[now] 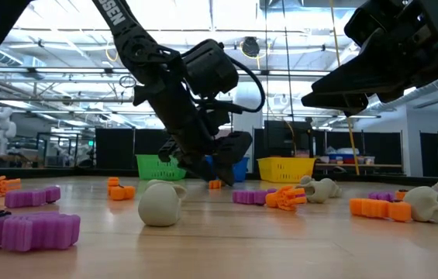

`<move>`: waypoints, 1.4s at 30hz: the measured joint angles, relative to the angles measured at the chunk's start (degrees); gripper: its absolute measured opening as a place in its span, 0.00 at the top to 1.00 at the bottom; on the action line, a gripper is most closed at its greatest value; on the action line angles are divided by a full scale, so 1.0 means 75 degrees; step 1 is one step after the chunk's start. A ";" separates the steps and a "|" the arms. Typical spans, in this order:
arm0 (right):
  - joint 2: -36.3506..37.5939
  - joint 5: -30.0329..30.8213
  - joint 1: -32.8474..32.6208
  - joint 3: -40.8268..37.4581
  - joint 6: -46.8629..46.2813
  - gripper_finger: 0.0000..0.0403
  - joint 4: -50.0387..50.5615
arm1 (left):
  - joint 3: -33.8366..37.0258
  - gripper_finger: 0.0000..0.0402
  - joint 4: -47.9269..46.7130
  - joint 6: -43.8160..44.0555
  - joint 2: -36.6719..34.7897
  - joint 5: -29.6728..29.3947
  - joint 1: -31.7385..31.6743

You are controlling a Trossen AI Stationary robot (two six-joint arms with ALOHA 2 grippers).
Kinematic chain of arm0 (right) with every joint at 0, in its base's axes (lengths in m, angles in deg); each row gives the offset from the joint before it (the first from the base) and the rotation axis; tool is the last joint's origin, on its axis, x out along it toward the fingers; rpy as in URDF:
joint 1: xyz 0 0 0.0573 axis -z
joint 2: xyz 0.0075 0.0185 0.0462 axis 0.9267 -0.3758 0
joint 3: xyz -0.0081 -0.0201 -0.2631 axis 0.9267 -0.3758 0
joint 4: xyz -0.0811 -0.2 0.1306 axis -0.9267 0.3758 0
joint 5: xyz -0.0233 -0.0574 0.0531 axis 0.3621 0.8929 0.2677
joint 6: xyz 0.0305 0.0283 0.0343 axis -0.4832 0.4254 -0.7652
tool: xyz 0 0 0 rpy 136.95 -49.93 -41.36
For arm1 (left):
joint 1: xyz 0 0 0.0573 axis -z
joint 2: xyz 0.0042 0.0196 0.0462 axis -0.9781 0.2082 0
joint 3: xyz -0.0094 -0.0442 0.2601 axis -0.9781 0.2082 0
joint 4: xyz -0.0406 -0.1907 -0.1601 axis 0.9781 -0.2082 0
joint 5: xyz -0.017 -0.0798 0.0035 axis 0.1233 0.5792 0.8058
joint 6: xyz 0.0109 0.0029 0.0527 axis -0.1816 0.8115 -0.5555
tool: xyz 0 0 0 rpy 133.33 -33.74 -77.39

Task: Sort Halloween decoration
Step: Put the gray skull toy into the green bin

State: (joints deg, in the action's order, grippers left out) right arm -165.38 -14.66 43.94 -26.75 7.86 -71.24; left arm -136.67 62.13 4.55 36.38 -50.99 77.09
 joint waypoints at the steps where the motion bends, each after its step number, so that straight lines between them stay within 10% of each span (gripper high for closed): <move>1: 0.0000 0.0000 0.0000 0.0000 0.0000 0.55 0.0001 | 0.0000 0.59 0.0000 -0.0003 0.0000 -0.0001 0.0012; 24: 0.0000 -0.0006 0.0000 0.0000 0.0000 0.55 0.0052 | 0.0015 0.77 -0.0174 -0.0383 -0.0185 -0.0067 0.0246; 42: 0.0003 -0.0006 0.0000 -0.0003 -0.0052 0.55 0.0112 | 0.0012 0.77 -0.1496 -0.2051 -0.2918 0.0090 0.0890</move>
State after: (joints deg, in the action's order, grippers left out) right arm -165.36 -14.70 43.94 -26.77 7.46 -70.40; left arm -136.59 50.91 -10.83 14.50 -50.32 83.77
